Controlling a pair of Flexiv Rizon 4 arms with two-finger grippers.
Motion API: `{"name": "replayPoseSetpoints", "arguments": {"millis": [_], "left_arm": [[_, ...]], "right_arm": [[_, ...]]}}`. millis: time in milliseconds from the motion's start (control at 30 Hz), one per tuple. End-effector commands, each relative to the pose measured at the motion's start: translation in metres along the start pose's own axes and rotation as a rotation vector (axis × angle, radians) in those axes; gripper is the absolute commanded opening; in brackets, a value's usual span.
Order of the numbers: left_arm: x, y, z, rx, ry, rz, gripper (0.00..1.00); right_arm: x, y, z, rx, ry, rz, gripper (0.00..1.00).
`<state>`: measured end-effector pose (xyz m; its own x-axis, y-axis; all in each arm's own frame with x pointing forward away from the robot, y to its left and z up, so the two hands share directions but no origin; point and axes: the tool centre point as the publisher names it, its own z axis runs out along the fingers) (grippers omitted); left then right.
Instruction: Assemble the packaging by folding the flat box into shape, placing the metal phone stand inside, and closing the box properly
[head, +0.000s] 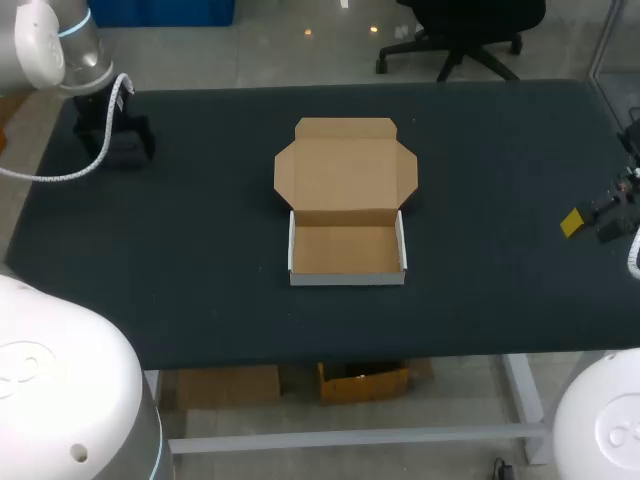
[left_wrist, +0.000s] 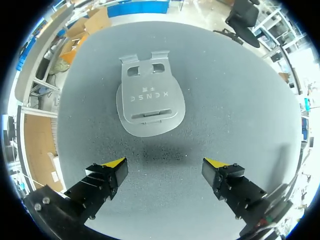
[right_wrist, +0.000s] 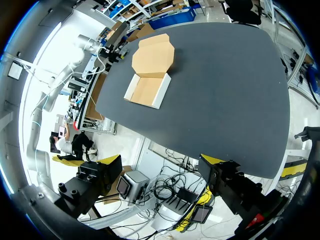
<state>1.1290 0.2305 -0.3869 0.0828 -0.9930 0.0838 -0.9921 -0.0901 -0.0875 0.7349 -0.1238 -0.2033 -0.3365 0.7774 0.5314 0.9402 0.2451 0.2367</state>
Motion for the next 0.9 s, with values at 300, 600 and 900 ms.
{"name": "replayPoseSetpoints", "arguments": {"millis": [300,600,900], "left_arm": [[-0.0029,-0.0052,0.0038,-0.012,-0.021,0.013,1.00],[-0.0014,-0.0049,0.0026,-0.043,-0.043,0.044,1.00],[-0.0014,-0.0049,0.0026,-0.043,-0.043,0.044,1.00]], "right_arm": [[0.0005,-0.0007,-0.0015,0.001,0.002,-0.001,1.00],[0.0005,-0.0007,-0.0015,0.001,0.002,-0.001,1.00],[0.0005,-0.0007,-0.0015,0.001,0.002,-0.001,1.00]]}}
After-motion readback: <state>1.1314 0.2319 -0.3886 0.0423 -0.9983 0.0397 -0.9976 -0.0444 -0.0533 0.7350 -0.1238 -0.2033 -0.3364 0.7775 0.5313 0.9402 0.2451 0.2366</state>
